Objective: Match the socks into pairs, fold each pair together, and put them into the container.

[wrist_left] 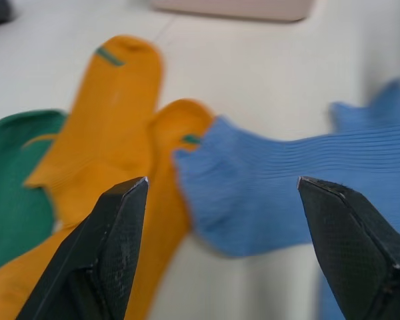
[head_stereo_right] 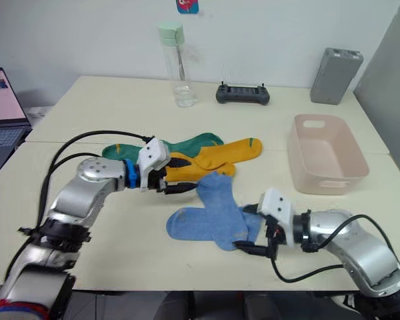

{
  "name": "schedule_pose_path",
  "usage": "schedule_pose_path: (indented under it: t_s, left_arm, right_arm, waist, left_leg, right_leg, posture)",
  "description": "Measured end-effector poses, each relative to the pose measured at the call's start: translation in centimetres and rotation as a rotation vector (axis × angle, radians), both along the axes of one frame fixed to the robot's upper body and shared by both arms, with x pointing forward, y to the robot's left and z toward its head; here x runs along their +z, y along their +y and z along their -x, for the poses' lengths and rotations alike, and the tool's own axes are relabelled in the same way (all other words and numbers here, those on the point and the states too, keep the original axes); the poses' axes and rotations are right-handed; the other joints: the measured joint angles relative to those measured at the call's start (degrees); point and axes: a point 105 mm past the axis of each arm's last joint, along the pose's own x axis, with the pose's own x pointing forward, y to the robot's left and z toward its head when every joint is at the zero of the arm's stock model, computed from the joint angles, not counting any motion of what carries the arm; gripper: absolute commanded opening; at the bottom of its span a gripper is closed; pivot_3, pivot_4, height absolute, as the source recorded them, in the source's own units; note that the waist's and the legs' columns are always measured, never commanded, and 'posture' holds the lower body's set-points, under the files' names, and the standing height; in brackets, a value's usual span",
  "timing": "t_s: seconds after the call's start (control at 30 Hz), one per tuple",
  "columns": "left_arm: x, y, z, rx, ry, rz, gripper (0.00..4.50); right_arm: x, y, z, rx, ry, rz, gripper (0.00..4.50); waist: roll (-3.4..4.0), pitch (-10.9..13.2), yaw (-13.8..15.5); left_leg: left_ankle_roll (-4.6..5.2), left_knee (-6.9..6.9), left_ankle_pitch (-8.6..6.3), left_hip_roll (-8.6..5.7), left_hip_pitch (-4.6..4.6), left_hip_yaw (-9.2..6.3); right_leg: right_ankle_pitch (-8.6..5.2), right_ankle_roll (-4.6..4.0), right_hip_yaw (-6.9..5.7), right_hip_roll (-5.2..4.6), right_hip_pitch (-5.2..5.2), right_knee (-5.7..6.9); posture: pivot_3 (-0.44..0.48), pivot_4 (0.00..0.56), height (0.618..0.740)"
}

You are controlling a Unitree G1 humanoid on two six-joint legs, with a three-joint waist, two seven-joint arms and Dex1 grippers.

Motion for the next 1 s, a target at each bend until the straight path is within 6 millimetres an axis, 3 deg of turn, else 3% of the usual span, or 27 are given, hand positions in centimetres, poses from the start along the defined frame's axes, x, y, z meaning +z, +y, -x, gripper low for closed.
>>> schedule_pose_path:
  t_s: [0.23,0.3,0.4,0.67,0.7,0.97,1.0]
  left_arm:
    - [-3.5,-2.0,-1.7,-0.003,0.049,-0.058,3.73]
    - [-3.9,-2.1,-1.6,-0.012,0.063,-0.060,3.33]
    - [-4.0,-2.1,-1.4,-0.032,0.070,-0.062,2.56]
    - [-3.9,-2.2,-1.3,-0.043,0.070,-0.059,0.01]
    - [-3.8,-2.2,-1.3,-0.045,0.069,-0.059,0.00]
    - [-3.4,-2.0,-1.2,-0.032,0.061,-0.041,0.00]
    - [-3.6,-1.9,-1.2,-0.030,0.066,-0.041,0.00]
  right_arm:
    - [-2.4,0.3,0.4,0.134,-0.125,0.181,4.50]
    - [-2.7,0.4,0.3,0.157,-0.143,0.197,4.11]
    - [-2.4,0.5,-0.4,0.160,-0.182,0.202,3.24]
    - [-2.5,0.7,-1.2,0.163,-0.213,0.205,0.26]
    - [-2.4,0.7,-1.3,0.163,-0.215,0.203,0.04]
    - [-1.2,-0.3,-1.7,0.127,-0.224,0.179,0.04]
    - [-1.3,-0.7,-1.6,0.125,-0.216,0.188,0.20]
  waist:
    - [0.00,0.0,-0.2]
    - [0.00,0.0,-0.4]
    - [0.00,0.0,-0.2]
    - [0.00,0.0,-0.1]
    - [0.00,0.0,-0.1]
    - [0.00,0.0,0.0]
    - [0.00,0.0,0.0]
  left_leg:
    - [0.00,-0.13,-0.01,0.02,-0.14,-0.05]
    - [0.00,-0.19,-0.01,0.03,-0.14,-0.05]
    - [0.00,-0.20,-0.01,0.03,-0.14,-0.08]
    - [0.00,-0.11,-0.01,0.02,-0.14,-0.09]
    - [0.00,-0.11,-0.01,0.02,-0.14,-0.10]
    - [0.00,-0.11,-0.01,0.02,-0.14,-0.11]
    - [0.00,-0.11,-0.01,0.02,-0.14,-0.11]
  right_leg:
    - [0.14,0.26,-0.05,0.06,-0.16,0.05]
    - [0.14,0.24,-0.06,0.07,-0.17,0.06]
    - [0.13,0.24,-0.10,0.07,-0.15,0.06]
    - [0.16,0.29,-0.10,0.06,-0.10,0.06]
    - [0.16,0.29,-0.10,0.06,-0.09,0.06]
    - [0.17,0.29,-0.11,0.06,-0.08,0.07]
    - [0.17,0.29,-0.11,0.06,-0.07,0.07]
  posture:
    - [0.000,0.150,0.740]
    - [0.000,0.150,0.740]
    - [0.000,0.150,0.740]
    - [0.000,0.150,0.740]
    - [0.000,0.150,0.740]
    - [0.000,0.150,0.740]
    - [0.000,0.150,0.740]
